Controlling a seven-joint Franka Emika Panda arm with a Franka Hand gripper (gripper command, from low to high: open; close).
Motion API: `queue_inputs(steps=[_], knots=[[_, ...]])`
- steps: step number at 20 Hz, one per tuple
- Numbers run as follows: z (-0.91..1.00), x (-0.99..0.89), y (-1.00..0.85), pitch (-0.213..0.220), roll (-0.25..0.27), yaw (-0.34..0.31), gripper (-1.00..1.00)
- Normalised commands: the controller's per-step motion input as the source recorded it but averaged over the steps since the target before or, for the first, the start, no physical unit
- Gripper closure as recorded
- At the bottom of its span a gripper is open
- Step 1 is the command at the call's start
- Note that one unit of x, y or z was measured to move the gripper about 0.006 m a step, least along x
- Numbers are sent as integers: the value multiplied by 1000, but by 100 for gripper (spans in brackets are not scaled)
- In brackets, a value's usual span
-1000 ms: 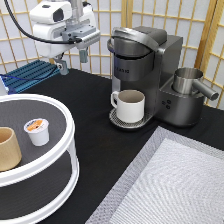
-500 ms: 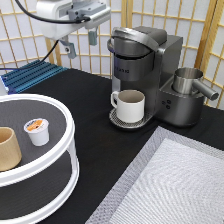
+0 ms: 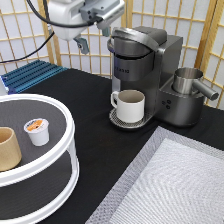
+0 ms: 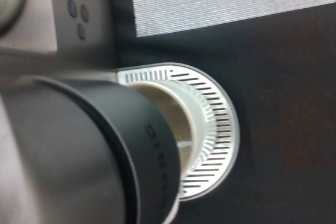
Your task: Make coffee
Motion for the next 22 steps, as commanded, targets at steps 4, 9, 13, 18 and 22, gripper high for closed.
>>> queue_inputs(steps=[4, 9, 13, 18, 22], knots=[[-2, 406, -68, 10, 71, -59, -100], [22, 257, 231, -14, 20, -42, -100], [150, 282, 360, -6, 0, -4, -100], [193, 170, 291, -3, 0, 0, -100], [660, 246, 353, 3, 2, 0, -100]])
